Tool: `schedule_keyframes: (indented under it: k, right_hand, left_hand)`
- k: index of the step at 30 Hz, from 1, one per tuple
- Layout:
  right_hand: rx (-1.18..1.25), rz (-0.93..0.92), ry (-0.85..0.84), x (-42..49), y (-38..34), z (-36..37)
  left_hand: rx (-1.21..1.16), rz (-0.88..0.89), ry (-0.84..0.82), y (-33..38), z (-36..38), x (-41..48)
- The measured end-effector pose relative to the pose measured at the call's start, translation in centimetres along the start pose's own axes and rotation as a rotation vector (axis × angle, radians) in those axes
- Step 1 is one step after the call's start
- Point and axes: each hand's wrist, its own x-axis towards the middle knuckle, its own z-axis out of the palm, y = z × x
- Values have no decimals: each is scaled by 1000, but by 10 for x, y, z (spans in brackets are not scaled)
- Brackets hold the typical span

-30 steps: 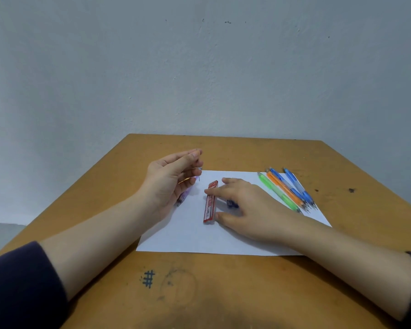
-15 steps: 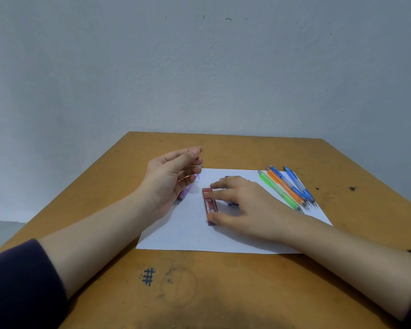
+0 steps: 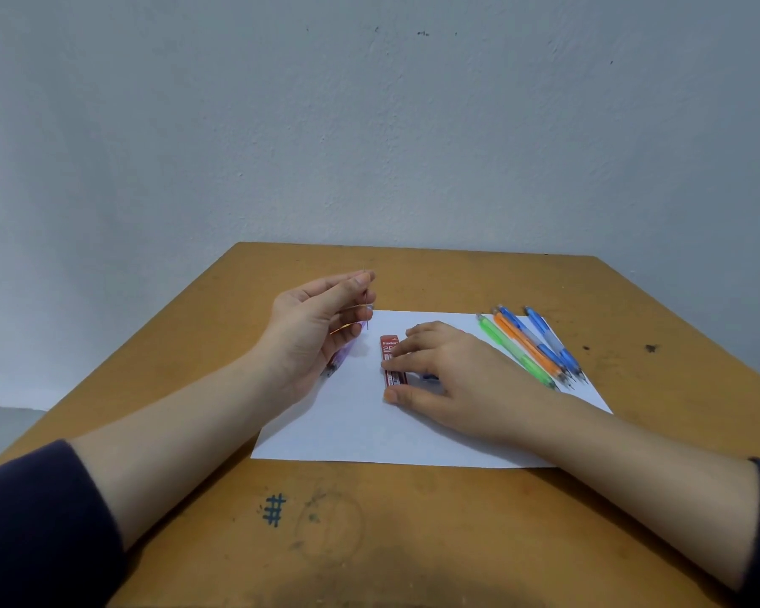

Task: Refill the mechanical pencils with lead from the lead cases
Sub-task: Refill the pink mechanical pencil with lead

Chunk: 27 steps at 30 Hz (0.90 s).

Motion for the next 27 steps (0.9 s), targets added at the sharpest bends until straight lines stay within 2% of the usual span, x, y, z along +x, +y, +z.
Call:
schedule_keyframes:
  k: [5, 10, 19, 27]
  right_hand:
    - [70, 30, 119, 3, 2, -8]
    - [3, 192, 247, 3, 15, -18]
    - [35, 571, 19, 2, 42, -32]
    - [57, 645, -125, 1, 30, -34]
  left_hand:
    - [5, -5, 7, -1, -1, 1]
    - [1, -11, 15, -2, 0, 2]
    - [6, -16, 12, 0, 1, 0]
    - [12, -15, 15, 0, 2, 0]
